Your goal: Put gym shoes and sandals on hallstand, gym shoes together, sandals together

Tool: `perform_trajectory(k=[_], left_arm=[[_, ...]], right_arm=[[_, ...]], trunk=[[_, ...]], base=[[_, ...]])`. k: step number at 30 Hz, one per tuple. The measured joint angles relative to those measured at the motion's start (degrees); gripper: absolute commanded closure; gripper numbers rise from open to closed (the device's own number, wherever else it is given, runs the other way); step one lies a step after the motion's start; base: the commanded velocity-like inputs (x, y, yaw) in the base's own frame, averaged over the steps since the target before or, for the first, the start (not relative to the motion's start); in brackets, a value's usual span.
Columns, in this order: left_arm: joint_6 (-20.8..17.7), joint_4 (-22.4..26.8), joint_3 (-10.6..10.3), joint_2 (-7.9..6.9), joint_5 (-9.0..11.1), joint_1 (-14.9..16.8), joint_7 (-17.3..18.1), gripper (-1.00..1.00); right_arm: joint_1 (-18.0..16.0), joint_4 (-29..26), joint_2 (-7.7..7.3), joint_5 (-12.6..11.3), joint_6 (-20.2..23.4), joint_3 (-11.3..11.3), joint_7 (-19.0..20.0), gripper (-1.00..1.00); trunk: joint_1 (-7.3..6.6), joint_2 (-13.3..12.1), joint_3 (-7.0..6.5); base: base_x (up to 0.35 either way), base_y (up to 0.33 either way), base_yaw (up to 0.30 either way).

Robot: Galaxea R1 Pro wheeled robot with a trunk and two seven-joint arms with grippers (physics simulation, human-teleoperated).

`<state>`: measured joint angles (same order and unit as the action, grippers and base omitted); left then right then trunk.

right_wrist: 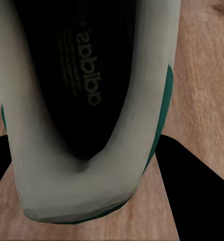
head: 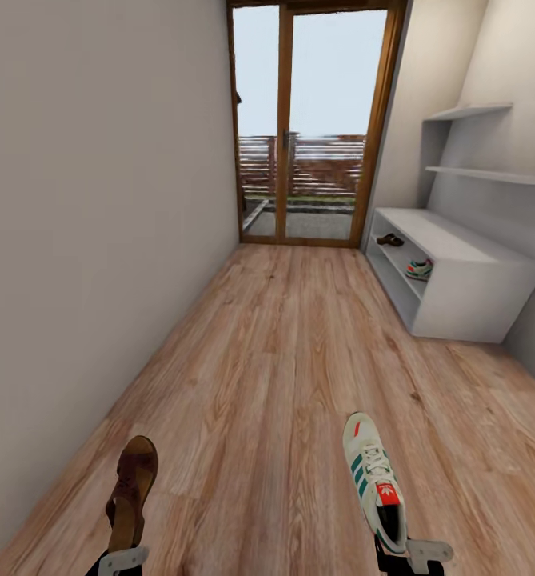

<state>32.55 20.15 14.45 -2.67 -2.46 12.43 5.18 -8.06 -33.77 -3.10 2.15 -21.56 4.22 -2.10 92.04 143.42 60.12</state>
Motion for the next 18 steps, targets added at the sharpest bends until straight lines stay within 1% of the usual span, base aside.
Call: perform_trajectory(k=[7,14,18], left_arm=[[0.0,0.0,0.03,0.0,0.0,0.0,0.02,1.0],[0.0,-0.01,0.04,-0.04,0.0,0.01,0.0,1.0],[0.0,0.0,0.01,-0.03,-0.01,0.0,0.02,1.0]], right_arm=[[0.0,0.02,-0.03,0.01,0.0,0.0,-0.01,1.0],[0.01,-0.01,0.01,-0.07,0.0,0.01,0.02,1.0],[0.0,-0.01,0.0,-0.08,0.0,0.0,0.0,1.0]], trunk=[[0.0,0.0,0.07],[0.0,0.0,0.55],[0.0,0.0,0.68]], base=[[0.339,0.0,-0.005],[0.339,0.0,-0.102],[0.339,0.0,-0.052]])
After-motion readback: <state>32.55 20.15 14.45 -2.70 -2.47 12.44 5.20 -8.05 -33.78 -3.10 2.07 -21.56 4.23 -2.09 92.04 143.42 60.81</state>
